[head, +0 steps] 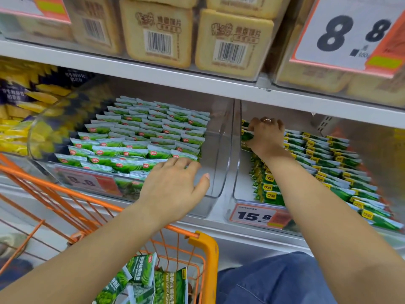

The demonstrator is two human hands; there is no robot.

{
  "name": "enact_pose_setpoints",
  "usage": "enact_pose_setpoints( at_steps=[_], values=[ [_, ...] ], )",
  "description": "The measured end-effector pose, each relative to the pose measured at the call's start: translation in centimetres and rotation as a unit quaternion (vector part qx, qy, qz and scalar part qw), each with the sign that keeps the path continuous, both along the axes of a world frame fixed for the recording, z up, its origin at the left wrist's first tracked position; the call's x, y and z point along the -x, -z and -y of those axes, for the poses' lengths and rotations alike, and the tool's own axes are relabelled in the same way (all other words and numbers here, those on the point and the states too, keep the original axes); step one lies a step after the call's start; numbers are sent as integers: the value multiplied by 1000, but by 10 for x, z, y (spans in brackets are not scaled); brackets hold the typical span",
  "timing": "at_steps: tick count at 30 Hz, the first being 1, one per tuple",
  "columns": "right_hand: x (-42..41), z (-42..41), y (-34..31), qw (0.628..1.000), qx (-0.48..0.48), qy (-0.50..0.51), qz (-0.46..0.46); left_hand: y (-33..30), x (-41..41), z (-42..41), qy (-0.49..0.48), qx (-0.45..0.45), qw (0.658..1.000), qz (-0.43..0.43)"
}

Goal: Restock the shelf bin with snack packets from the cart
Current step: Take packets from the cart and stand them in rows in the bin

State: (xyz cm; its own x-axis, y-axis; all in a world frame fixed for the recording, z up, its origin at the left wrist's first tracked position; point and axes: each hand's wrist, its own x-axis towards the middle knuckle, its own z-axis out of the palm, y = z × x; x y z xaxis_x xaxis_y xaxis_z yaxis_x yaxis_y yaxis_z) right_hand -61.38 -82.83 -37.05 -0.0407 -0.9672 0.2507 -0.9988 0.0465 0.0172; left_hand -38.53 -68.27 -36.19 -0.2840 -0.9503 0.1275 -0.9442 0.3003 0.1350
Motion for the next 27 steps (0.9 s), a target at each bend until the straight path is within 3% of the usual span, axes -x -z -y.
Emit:
enact_pose_setpoints(
  at_steps=[6,10,14,18,21,23,25,27],
  values=[
    [19,-17,-27,985,39,-12,170,-5,1,-2,1,-12,1000,2],
    [6,-74,-57,978,45,-46,197,-8,-3,-3,33,-16,998,-49],
    [-31,-166,-72,920,185,-217,268,-25,-25,-27,110,41,982,-149],
    [-84,-217,-75,893,176,-338,238,-28,-82,-79,97,85,978,-167],
    [-129,-229,-69,871,127,-417,227,-24,-128,-119,3,10,987,-158],
    [-160,-234,-63,856,70,-477,185,-18,-157,-135,-31,-109,993,-45],
    [-191,-239,-50,847,-66,-522,72,-14,-180,-147,-48,-268,957,96],
    [-219,-243,-31,825,-216,-519,-57,-11,-198,-158,-80,-361,913,174]
  ],
)
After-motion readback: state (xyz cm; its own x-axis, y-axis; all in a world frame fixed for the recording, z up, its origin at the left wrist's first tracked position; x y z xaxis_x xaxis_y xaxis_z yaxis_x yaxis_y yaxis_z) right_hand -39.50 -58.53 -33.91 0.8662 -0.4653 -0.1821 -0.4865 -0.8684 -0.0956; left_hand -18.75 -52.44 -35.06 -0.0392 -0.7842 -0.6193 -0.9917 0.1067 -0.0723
